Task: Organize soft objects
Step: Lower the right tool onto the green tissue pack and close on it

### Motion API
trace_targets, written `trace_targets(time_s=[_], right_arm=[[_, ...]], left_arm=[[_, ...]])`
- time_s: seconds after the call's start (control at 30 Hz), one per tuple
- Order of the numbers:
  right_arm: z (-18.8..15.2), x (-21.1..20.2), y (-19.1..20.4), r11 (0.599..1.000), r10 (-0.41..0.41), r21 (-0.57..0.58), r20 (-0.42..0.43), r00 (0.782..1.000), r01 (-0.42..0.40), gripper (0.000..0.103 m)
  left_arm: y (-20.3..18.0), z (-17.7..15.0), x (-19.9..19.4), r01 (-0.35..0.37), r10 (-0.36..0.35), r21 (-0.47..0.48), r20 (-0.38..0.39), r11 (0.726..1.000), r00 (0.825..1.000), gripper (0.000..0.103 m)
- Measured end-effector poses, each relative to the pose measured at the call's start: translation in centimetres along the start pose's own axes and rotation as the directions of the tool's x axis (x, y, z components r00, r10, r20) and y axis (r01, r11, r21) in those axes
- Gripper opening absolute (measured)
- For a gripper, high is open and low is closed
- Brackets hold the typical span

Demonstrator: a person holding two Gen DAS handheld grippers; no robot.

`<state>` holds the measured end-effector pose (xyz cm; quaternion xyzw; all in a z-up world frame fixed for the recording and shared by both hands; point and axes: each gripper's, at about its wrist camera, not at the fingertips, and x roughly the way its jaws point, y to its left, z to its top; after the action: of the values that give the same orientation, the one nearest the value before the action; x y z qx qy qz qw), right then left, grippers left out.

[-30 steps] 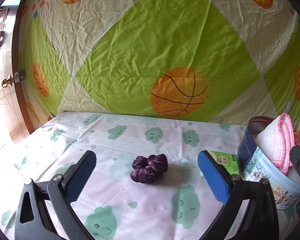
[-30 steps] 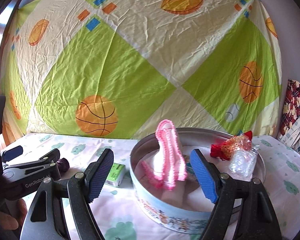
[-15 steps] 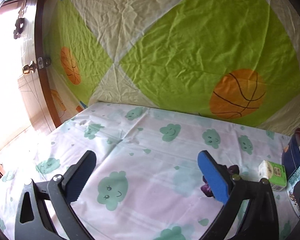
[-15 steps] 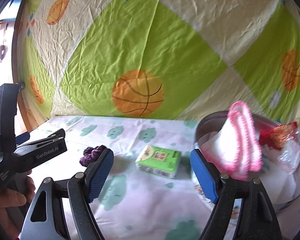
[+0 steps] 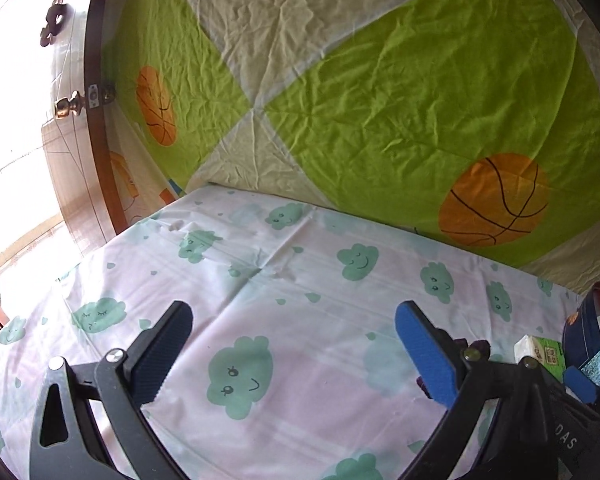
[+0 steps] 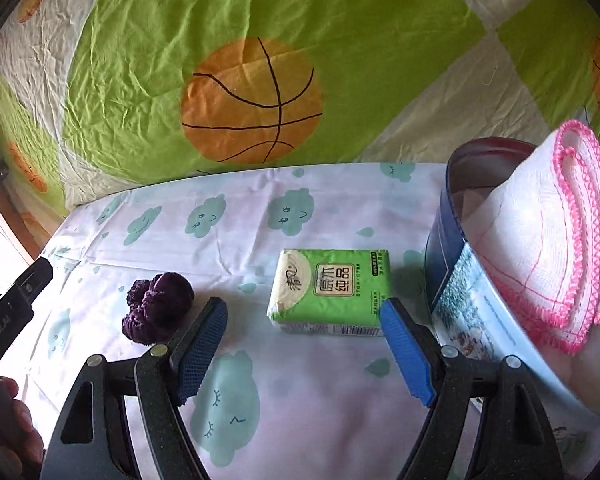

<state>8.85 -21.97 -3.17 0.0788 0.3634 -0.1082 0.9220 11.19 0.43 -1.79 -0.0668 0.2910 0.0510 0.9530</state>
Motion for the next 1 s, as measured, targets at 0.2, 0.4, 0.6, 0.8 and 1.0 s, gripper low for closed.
trace_targets(time_s=[0.2,0.4,0.6,0.8,1.0], right_arm=[[1.6,2.6,1.4,0.996,-0.076,-0.051,-0.036,0.996,0.074,0.081],[2.0,3.7,2.0,0.987,-0.135,-0.095,-0.057,0.989,0.13,0.081],[1.9,5.1,2.8,0.957,-0.251,-0.175,-0.089,0.964,0.233,0.081],[1.2,3.9,2.2,0.95,-0.191,-0.266,-0.072,0.979,0.165,0.064],[-0.7,0.7,2.2,0.943,0.135,-0.294,-0.085,0.987,-0.154,0.061]], left_arm=[[0.3,0.1,0.1,-0.007,0.007,-0.009,-0.008,1.0,1.0,0.103],[1.1,0.2,0.3,-0.01,0.009,-0.038,-0.019,0.999,1.0,0.103],[1.3,0.3,0.3,-0.01,0.009,-0.044,-0.021,0.999,1.0,0.103],[1.3,0.3,0.2,-0.002,0.0,-0.051,-0.027,0.999,1.0,0.103],[0.8,0.2,0.1,0.002,-0.003,-0.033,-0.027,0.999,1.0,0.103]])
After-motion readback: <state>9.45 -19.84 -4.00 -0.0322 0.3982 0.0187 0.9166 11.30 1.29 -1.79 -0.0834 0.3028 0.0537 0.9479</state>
